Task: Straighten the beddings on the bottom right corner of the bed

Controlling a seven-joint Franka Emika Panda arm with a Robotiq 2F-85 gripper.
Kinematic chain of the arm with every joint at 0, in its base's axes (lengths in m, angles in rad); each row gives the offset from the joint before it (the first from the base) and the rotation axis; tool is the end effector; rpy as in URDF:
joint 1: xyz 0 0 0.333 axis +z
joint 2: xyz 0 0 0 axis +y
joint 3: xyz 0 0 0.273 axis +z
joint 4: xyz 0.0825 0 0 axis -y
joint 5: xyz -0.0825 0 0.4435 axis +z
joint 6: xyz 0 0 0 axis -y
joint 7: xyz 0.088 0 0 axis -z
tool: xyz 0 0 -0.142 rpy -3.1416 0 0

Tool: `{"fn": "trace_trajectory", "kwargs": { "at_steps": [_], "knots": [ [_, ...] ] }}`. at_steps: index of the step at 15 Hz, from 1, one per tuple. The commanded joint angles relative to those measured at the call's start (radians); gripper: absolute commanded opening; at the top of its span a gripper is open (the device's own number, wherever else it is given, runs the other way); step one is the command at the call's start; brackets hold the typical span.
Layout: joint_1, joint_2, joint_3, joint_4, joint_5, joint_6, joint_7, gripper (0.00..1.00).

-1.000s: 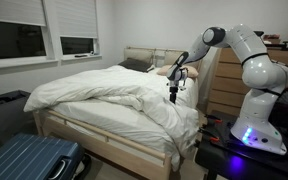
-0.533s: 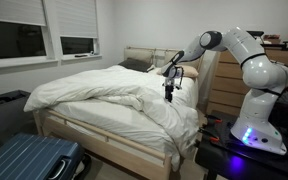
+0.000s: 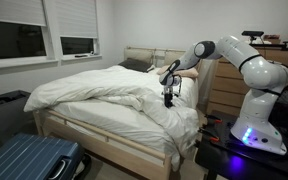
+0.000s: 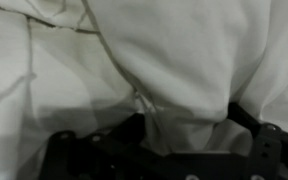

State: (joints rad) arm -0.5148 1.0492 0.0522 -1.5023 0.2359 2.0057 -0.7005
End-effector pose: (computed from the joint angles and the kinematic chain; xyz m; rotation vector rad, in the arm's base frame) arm 0.5461 -0.2445 -0.0890 -2.6133 -0.0842 0.4390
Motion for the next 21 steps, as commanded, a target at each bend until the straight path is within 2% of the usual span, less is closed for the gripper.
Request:
{"fn": "trace_trajectory", "kwargs": {
  "at_steps": [1,4,9,16,19,21],
  "knots": [
    [0.022,0.053,-0.020,0.077,0.010,-0.046,0.059,0.59],
    [0.064,0.060,-0.041,0.112,-0.015,-0.067,0.155,0.35],
    [0.210,0.043,-0.061,0.164,-0.138,-0.158,0.317,0.00],
    [0.348,0.080,-0.086,0.277,-0.312,-0.329,0.375,0.00],
    [0.395,0.081,-0.087,0.280,-0.393,-0.379,0.352,0.00],
    [0.434,0.055,-0.078,0.244,-0.449,-0.364,0.342,0.00]
  ]
}}
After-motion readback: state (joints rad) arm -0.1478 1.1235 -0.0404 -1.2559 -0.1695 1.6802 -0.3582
